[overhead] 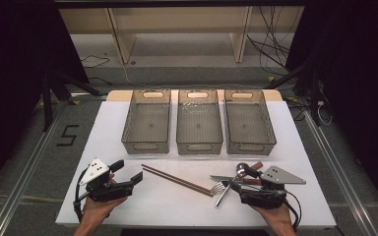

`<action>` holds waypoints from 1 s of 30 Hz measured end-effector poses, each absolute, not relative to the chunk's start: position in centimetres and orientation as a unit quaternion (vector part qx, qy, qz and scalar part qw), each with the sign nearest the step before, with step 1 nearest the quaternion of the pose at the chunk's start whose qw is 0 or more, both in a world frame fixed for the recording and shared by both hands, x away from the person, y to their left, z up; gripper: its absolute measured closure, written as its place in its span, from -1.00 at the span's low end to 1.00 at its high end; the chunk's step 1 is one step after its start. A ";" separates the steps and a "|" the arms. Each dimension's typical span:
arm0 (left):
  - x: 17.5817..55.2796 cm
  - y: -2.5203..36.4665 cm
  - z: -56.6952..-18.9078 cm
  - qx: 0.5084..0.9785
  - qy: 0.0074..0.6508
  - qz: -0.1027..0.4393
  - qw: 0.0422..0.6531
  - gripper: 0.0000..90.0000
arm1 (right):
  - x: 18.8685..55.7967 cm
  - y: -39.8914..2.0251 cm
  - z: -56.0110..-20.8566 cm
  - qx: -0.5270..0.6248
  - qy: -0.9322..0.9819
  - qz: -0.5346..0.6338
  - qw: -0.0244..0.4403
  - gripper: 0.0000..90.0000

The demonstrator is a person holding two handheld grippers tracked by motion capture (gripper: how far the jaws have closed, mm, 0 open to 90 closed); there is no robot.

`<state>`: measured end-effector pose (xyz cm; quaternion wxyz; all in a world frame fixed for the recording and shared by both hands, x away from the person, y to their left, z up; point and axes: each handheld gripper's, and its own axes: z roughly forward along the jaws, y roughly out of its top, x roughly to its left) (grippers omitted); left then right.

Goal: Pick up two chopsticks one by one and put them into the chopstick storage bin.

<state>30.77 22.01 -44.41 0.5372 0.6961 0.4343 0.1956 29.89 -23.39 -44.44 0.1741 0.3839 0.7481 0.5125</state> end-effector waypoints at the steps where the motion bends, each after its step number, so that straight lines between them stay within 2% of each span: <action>1: 30.8 22.0 -44.4 0.696 0.434 0.196 0.537 -0.68 | 29.9 -23.4 -44.4 0.383 0.748 0.513 0.174 -0.39; 15: 30.8 22.0 -44.4 0.695 0.436 0.196 0.538 -0.68 | 31.0 -21.8 -42.6 0.358 0.785 0.480 0.156 -0.34; 30: 30.8 22.1 -44.3 0.692 0.437 0.196 0.540 -0.68 | 33.7 -15.6 -40.5 0.292 0.865 0.387 0.130 -0.21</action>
